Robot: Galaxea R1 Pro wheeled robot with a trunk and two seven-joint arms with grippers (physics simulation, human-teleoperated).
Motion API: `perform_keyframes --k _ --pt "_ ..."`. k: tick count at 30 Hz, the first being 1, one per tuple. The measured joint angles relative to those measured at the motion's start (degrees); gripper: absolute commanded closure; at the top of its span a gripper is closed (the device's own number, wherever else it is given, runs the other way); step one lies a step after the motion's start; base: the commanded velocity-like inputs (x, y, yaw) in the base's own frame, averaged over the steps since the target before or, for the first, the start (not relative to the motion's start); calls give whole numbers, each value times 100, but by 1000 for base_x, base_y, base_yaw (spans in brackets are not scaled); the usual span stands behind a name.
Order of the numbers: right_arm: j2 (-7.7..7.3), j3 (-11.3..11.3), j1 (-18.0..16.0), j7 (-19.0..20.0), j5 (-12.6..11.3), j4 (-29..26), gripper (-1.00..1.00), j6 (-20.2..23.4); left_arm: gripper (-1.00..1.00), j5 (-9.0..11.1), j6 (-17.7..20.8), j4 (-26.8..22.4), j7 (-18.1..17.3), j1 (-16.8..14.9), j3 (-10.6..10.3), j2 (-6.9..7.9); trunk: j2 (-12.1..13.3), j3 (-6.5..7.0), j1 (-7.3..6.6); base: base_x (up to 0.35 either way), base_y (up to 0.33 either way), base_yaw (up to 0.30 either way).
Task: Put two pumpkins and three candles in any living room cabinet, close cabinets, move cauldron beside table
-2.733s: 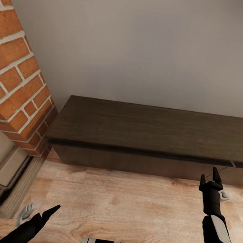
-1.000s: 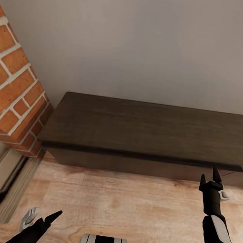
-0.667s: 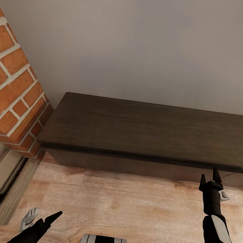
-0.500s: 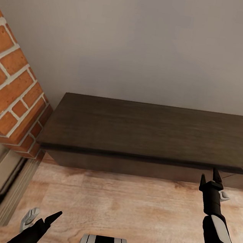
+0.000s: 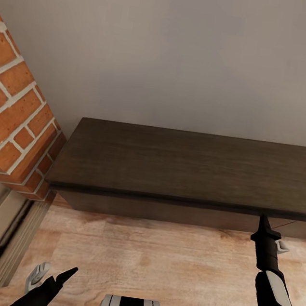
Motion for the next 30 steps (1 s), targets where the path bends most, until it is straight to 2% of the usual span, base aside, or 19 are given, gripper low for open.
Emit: perform_keyframes --k 21,30 --pt "0 1 2 -5 14 4 100 -13 -100 8 -2 5 -61 0 -8 0 0 0 0 0 0 0" --pt "1 -2 -1 -32 -7 -3 100 -6 -100 8 6 6 -70 0 -4 0 0 0 3 -276 0 0"
